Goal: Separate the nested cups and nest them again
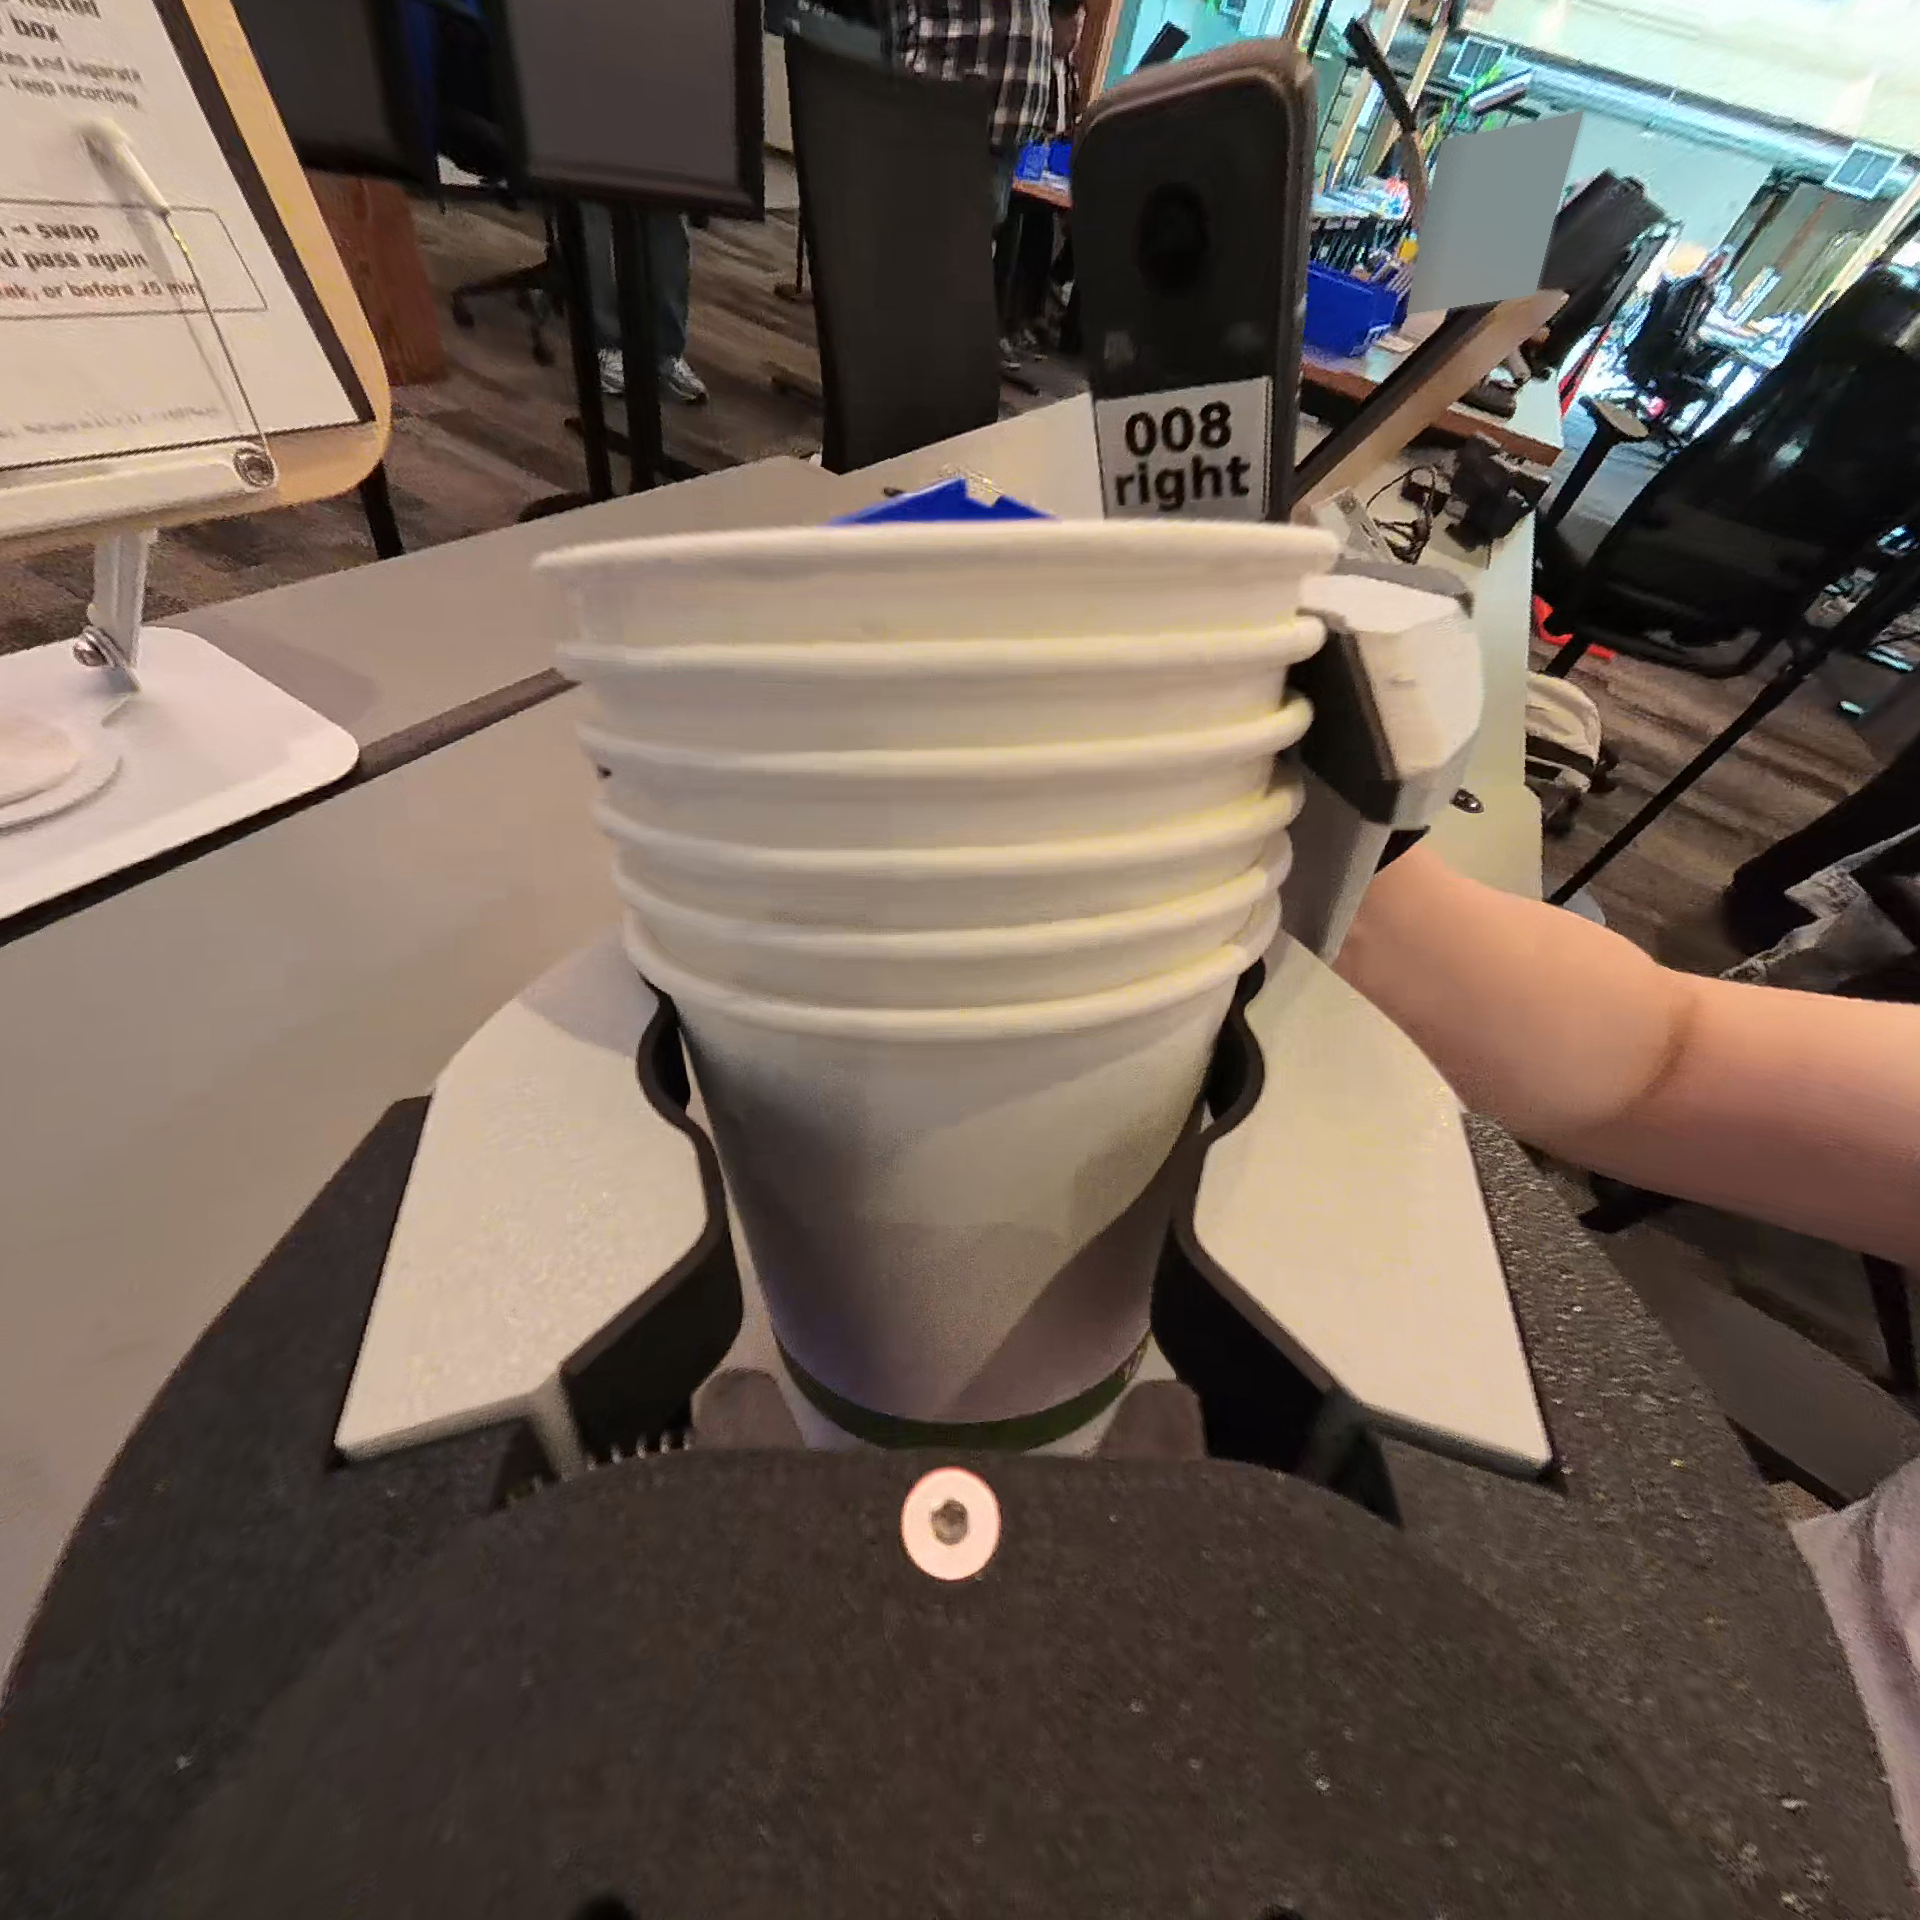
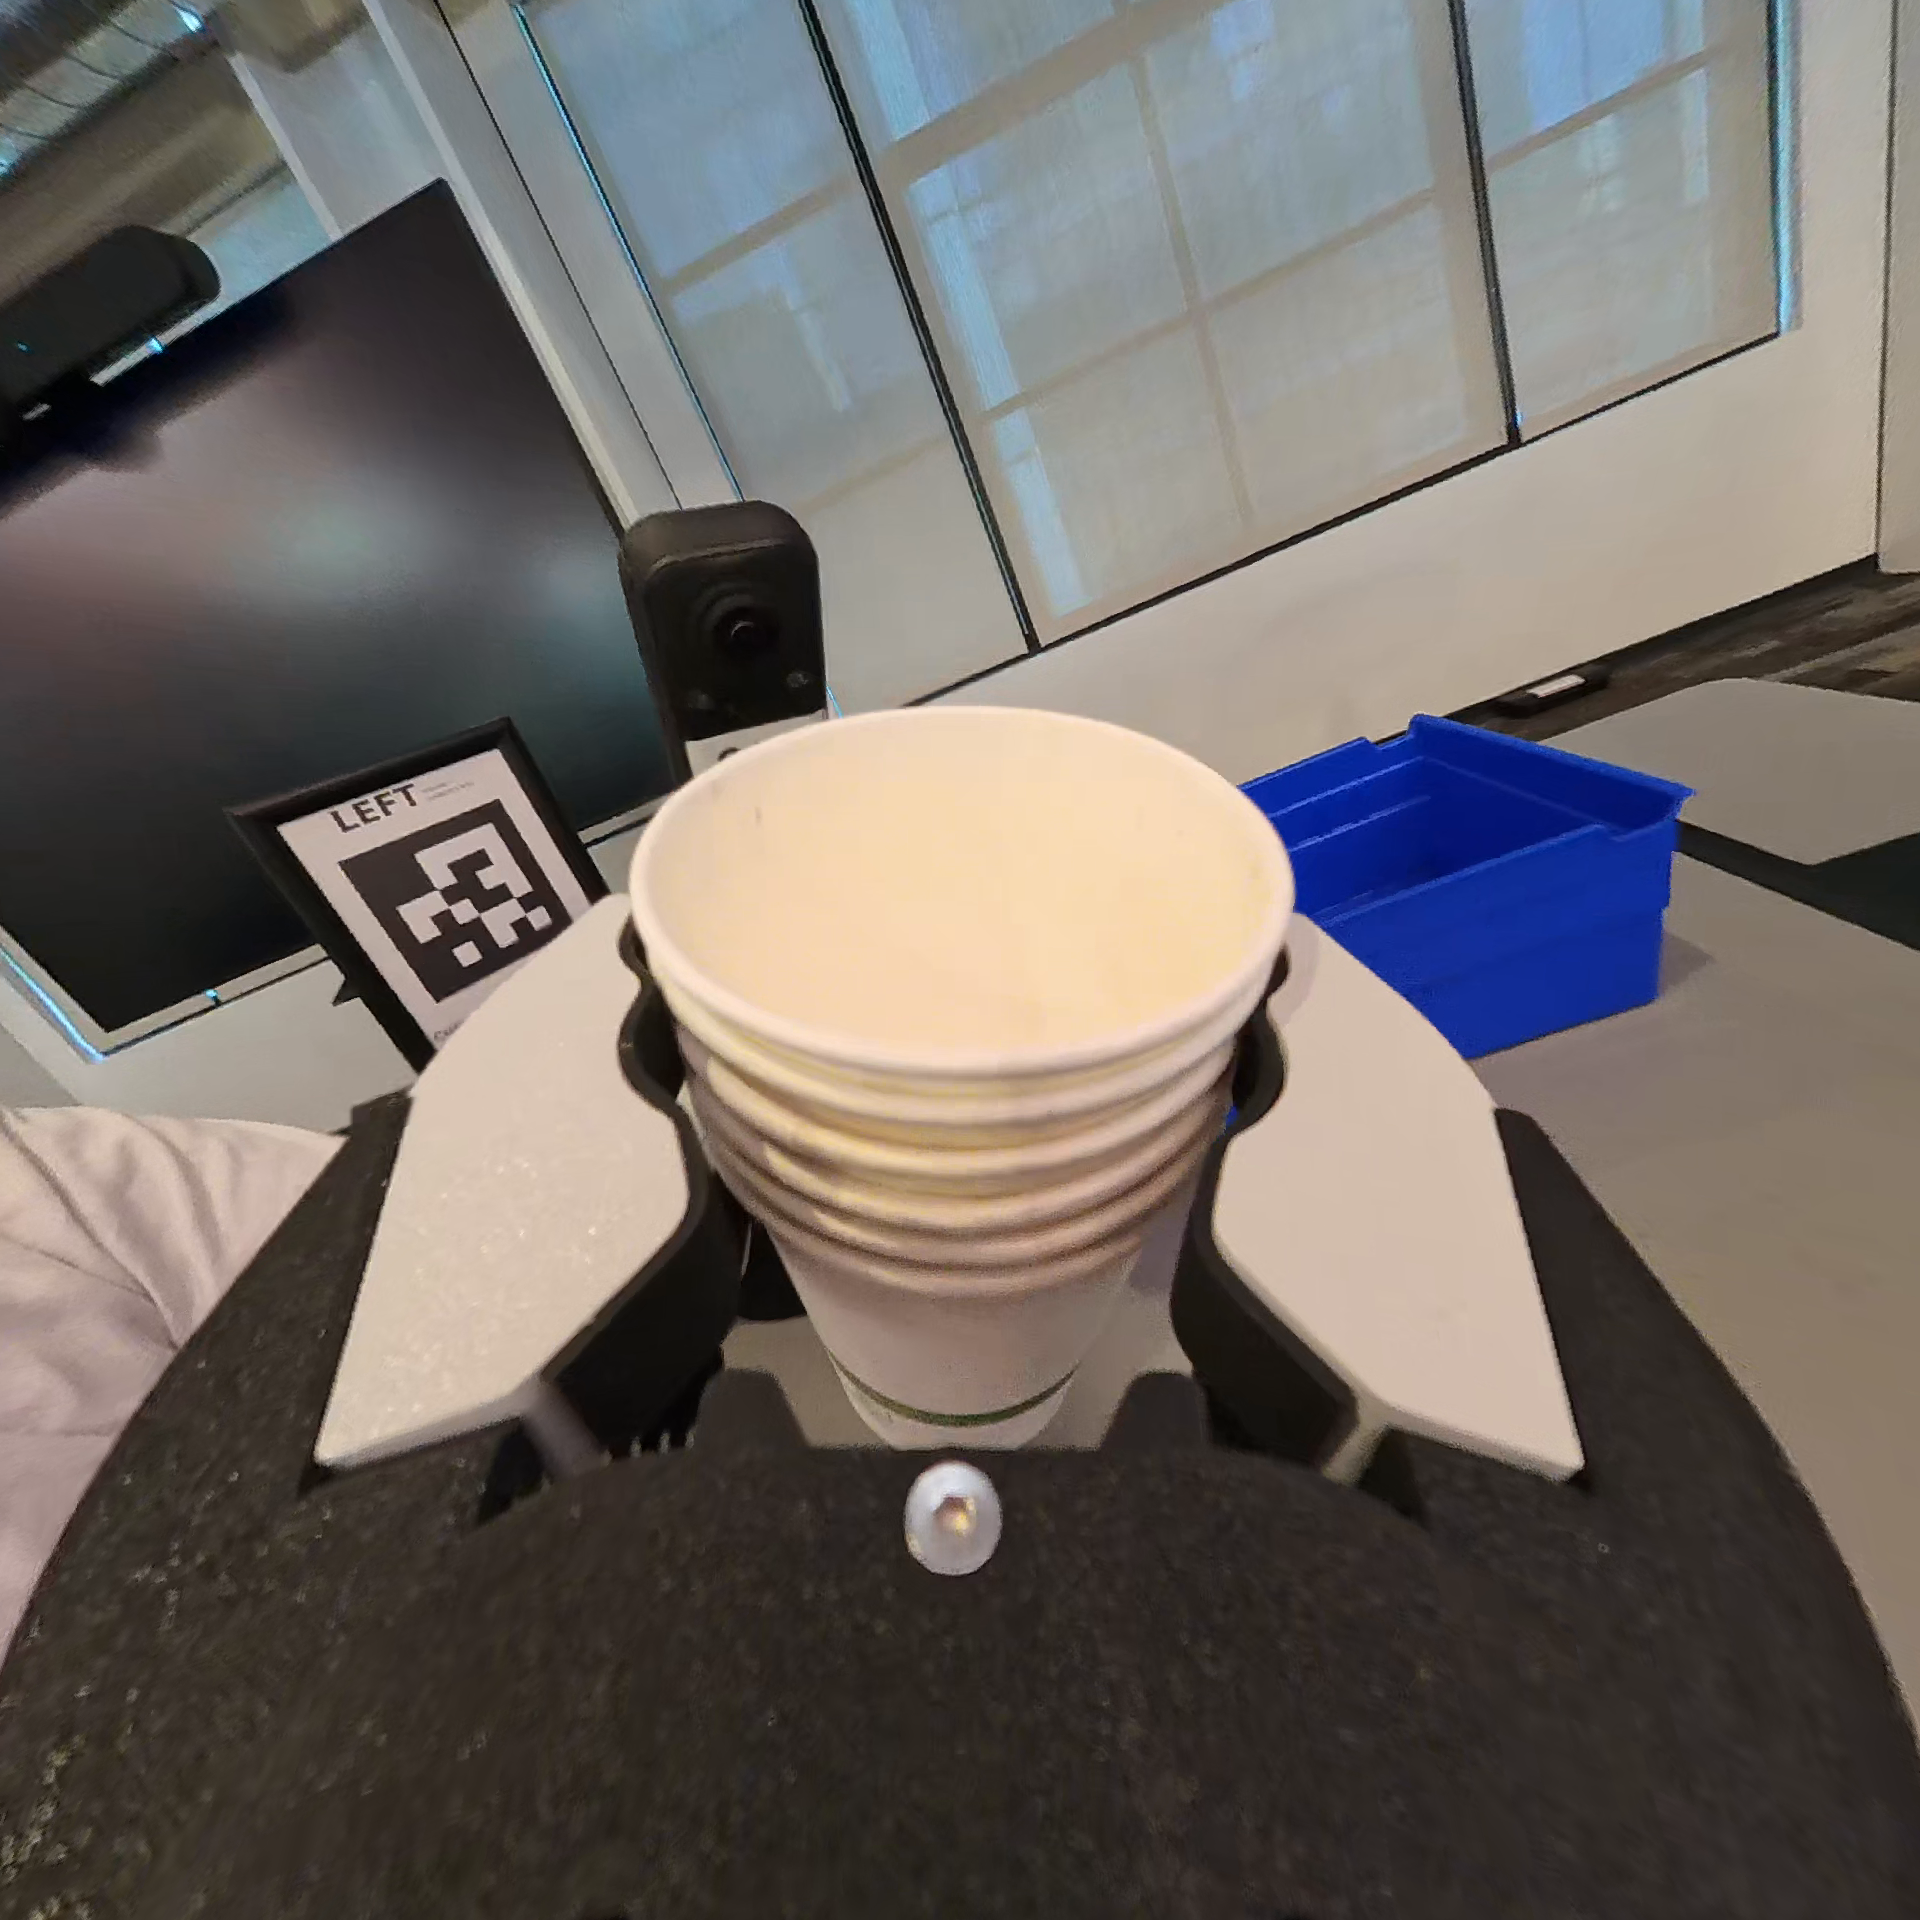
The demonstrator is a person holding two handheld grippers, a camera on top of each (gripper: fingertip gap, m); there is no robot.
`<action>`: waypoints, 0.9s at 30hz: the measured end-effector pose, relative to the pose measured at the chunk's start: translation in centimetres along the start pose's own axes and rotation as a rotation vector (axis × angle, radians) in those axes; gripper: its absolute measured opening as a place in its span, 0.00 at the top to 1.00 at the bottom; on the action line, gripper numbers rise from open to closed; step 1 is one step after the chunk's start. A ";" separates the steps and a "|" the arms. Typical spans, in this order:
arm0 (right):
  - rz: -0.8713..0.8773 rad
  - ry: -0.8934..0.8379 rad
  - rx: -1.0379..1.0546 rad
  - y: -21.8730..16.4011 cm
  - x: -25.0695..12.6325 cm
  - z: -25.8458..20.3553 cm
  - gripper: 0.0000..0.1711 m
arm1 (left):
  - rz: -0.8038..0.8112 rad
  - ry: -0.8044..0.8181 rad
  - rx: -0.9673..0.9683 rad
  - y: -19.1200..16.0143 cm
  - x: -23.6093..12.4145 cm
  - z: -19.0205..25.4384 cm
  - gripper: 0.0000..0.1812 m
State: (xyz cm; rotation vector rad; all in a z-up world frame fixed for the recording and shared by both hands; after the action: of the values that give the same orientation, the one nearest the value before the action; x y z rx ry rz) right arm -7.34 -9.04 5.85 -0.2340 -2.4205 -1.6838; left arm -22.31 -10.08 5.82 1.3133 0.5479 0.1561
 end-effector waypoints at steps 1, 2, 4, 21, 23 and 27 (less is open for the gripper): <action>-0.013 0.003 0.000 0.1 -0.2 0.1 0.39 | -0.004 -0.002 0.001 0.1 0.1 0.0 0.45; -0.015 0.007 0.005 0.1 -0.4 0.2 0.39 | -0.008 -0.002 0.000 0.2 0.3 -0.1 0.45; 0.003 0.015 0.031 0.1 -0.6 0.6 0.40 | -0.024 0.004 -0.006 0.3 0.5 -0.2 0.45; 0.110 0.124 0.309 -1.8 -1.4 3.4 0.39 | -0.185 -0.129 -0.289 -0.2 1.2 -1.9 0.47; 0.108 0.120 0.270 -1.3 -1.4 3.0 0.39 | -0.116 -0.168 -0.272 -0.2 1.1 -1.8 0.47; 0.059 0.164 0.166 0.1 -1.3 1.3 0.32 | 0.030 -0.235 -0.244 0.3 0.6 -1.3 0.47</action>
State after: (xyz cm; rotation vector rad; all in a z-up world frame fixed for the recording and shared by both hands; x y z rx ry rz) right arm -6.13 -7.82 5.14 -0.1360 -2.3892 -1.4099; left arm -22.33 -8.58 5.69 1.0843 0.2987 0.0888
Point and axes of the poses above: each gripper's, where its closed fingertips meet, x out along the fingers, y out of its top, z = x × y across the jaws, the point moved 10 cm from there along -x, back along the fingers, and after that the axes turned 12 degrees about y, right-handed, at the moved point
